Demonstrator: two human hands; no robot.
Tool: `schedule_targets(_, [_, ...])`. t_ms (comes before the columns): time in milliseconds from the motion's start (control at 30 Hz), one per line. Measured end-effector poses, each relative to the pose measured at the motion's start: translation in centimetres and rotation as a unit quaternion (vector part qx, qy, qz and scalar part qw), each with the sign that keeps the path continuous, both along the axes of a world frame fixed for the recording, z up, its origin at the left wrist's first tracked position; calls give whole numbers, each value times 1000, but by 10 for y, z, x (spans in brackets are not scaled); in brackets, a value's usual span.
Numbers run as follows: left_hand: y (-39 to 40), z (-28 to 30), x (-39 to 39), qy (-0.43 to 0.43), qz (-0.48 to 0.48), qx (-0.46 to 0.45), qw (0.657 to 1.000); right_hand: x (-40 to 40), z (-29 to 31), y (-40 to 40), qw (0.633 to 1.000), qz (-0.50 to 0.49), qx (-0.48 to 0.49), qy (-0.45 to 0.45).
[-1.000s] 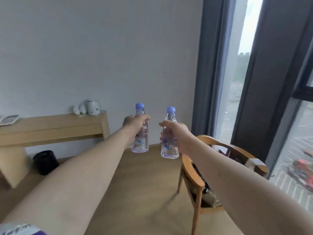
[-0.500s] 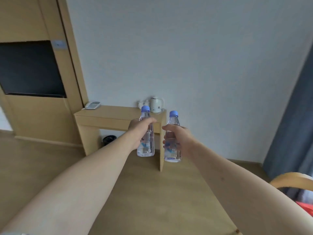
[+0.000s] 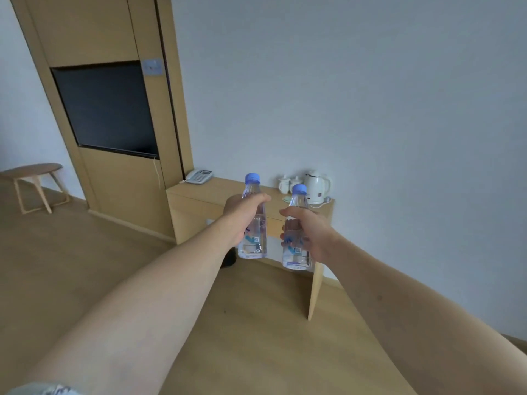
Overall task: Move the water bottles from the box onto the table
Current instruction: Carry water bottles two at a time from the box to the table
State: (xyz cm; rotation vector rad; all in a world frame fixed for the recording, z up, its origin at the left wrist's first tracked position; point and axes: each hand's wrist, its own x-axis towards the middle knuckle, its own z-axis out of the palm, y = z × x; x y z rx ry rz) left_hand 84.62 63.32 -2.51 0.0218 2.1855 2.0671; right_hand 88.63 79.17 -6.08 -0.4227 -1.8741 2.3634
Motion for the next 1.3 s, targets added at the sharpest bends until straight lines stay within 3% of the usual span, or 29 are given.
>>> schedule_targets(400, [-21, -50, -254, -29, 12, -6, 999, -248, -46, -19, 1000, 14, 9, -22])
schedule_targets(833, [-8, -40, -527, -48, -50, -13, 998, -502, -36, -20, 998, -27, 15, -47])
schedule_targets(1300, [70, -82, -767, -48, -74, -59, 994, -744, -73, 67, 997, -38, 31, -60])
